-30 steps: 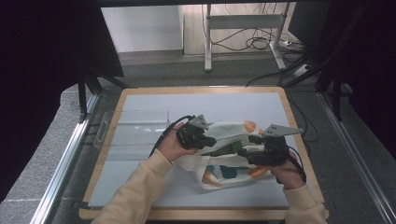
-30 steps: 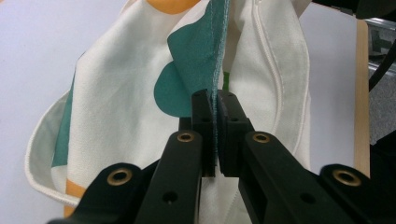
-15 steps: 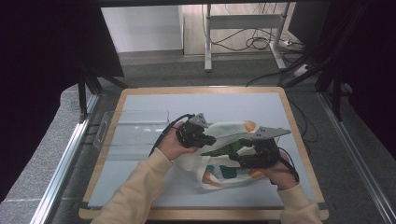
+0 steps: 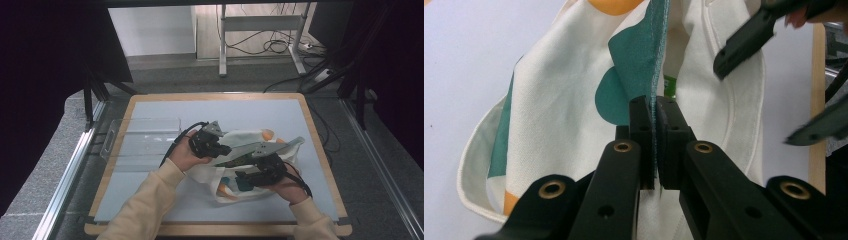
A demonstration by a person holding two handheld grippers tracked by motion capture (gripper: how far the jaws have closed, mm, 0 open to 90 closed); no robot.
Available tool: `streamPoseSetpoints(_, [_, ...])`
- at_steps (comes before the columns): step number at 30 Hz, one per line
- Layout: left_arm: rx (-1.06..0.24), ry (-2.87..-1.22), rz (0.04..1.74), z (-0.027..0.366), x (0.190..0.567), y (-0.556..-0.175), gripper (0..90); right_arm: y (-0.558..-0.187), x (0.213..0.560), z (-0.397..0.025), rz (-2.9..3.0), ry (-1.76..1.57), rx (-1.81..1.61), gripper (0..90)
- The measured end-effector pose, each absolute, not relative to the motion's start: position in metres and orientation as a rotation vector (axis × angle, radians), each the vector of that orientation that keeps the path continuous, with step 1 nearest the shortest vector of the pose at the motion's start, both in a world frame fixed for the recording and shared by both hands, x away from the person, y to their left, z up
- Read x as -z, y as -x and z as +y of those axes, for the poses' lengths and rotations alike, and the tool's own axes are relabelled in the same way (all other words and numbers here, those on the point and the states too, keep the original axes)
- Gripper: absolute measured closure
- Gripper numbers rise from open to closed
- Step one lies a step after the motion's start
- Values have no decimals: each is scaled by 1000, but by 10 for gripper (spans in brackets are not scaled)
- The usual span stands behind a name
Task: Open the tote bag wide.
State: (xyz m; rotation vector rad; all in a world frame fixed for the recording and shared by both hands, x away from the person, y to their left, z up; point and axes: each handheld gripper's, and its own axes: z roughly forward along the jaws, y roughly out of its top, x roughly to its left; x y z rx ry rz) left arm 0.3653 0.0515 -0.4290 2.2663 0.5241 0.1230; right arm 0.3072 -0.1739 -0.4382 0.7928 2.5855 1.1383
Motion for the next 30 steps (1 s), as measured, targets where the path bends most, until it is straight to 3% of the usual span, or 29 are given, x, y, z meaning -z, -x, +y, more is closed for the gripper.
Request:
streamPoseSetpoints(3, [-124,-2260,530,52,429,-366,878,-307,441,-173,2594,-788,-1105,487])
streamPoseSetpoints(5, [-129,-2259,529,52,429,-366,879,-307,443,-172,2605,-791,-1079,605])
streamPoseSetpoints(6, [-130,-2260,529,52,429,-366,879,-307,443,-172,2605,-791,-1079,605])
streamPoseSetpoints(7, [-131,-2258,533,52,429,-366,879,-308,444,-172,2614,-789,-1064,686])
streamPoseSetpoints(8, [-131,-2258,533,52,429,-366,879,-308,444,-172,2614,-789,-1064,686])
streamPoseSetpoints(9, [-130,-2250,539,52,429,-366,879,-308,445,-172,2624,-790,-1049,761])
streamPoseSetpoints(12, [-138,-2253,541,53,428,-367,879,-308,446,-173,2636,-789,-1038,832])
streamPoseSetpoints(30, [-209,-2245,604,56,422,-379,881,-301,451,-178,2678,-786,-1063,875])
